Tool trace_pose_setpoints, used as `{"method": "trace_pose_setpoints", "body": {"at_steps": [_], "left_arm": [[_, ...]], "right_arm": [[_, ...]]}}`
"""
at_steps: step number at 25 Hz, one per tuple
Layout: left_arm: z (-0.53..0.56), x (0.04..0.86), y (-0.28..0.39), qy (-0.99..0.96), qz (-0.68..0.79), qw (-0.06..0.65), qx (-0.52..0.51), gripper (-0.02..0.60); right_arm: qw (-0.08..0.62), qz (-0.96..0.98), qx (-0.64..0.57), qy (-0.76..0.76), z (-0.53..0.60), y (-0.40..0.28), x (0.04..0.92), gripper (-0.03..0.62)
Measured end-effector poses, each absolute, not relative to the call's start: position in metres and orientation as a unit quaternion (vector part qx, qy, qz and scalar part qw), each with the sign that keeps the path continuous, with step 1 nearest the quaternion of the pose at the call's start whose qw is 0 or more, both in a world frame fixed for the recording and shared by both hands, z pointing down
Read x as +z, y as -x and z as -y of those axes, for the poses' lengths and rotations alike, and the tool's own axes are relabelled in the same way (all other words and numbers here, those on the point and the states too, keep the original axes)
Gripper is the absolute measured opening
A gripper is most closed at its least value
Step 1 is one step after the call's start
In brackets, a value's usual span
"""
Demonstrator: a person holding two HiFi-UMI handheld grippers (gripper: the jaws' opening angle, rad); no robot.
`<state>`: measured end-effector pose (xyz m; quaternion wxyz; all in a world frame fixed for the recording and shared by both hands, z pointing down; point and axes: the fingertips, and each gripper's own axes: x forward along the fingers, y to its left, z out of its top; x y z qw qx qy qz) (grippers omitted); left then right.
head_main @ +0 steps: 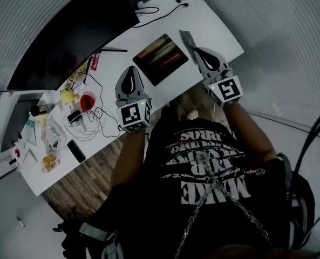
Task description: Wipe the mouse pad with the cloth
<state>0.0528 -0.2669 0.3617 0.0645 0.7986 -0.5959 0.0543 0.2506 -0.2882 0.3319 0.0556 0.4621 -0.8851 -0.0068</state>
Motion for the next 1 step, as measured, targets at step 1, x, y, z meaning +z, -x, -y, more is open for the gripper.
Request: {"method": "trace_pose_setpoints", "body": {"at_steps": [1], "left_arm": [[0.2610, 0.3575, -0.0576, -0.799, 0.595, 0.061, 0.054, 0.005]], "right_arm": [[0.052, 0.886, -0.011, -0.461, 0.2826, -0.2539, 0.3271, 0.000]]}}
